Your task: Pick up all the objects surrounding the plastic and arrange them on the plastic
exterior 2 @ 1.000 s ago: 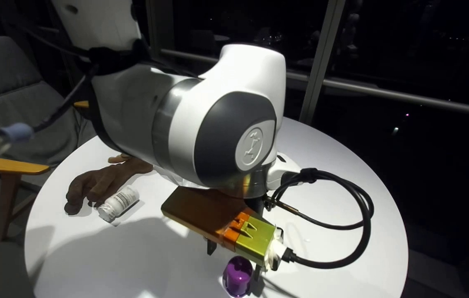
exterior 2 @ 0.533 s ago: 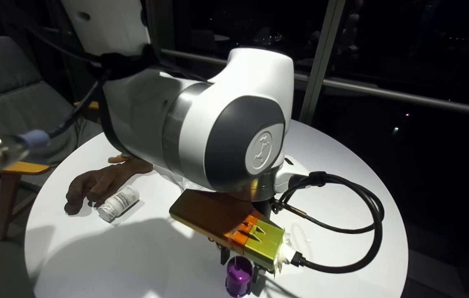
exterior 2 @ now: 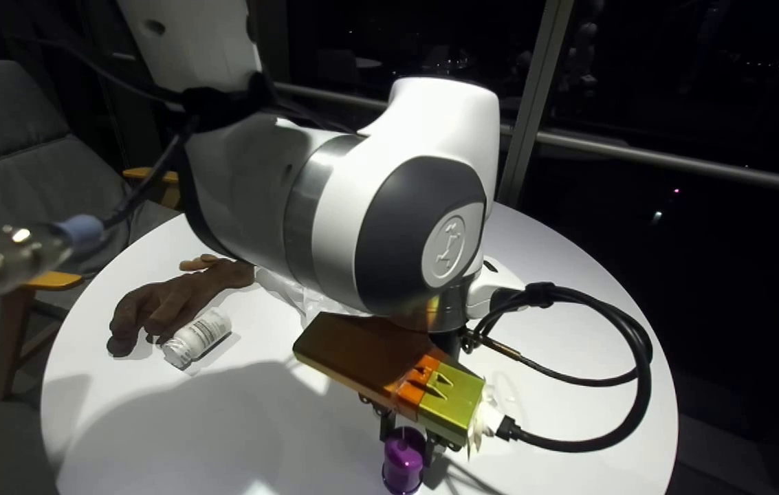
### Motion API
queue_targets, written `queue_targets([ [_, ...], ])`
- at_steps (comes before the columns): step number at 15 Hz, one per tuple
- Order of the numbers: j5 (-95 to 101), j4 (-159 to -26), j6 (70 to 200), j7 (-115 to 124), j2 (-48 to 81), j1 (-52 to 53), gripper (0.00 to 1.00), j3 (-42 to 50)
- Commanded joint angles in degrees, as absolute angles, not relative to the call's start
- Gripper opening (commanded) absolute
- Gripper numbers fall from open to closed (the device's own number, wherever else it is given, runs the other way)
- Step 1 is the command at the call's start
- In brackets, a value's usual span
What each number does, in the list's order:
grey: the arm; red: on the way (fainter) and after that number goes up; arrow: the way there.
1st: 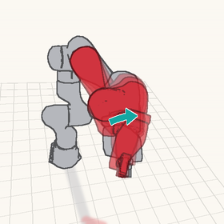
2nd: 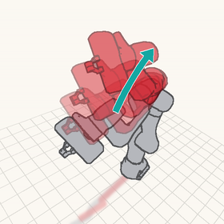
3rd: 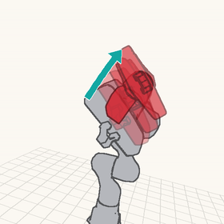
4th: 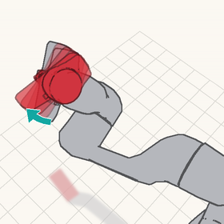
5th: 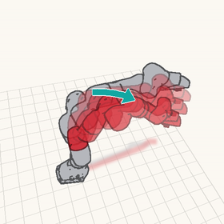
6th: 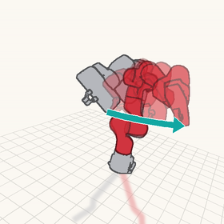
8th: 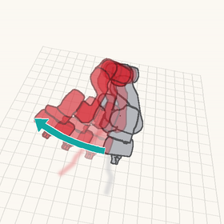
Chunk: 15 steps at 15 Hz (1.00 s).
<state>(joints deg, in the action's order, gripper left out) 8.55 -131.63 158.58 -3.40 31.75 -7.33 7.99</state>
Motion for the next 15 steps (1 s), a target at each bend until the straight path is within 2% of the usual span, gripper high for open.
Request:
queue_targets([
  [1,7.5,-130.3,154.1,-3.1,28.9,-6.5,0.26,7.8],
  [5,7.4,-125.2,139.6,-2.0,24.0,-4.0,0.26,6.5],
  [9,7.3,-114.0,128.7,-0.8,26.1,-1.6,0.26,3.7],
  [12,7.6,-104.9,126.1,-1.1,30.7,0.0,0.26,1.4],
  [15,8.3,-97.1,128.8,-1.6,35.8,1.4,0.26,0.3],
])
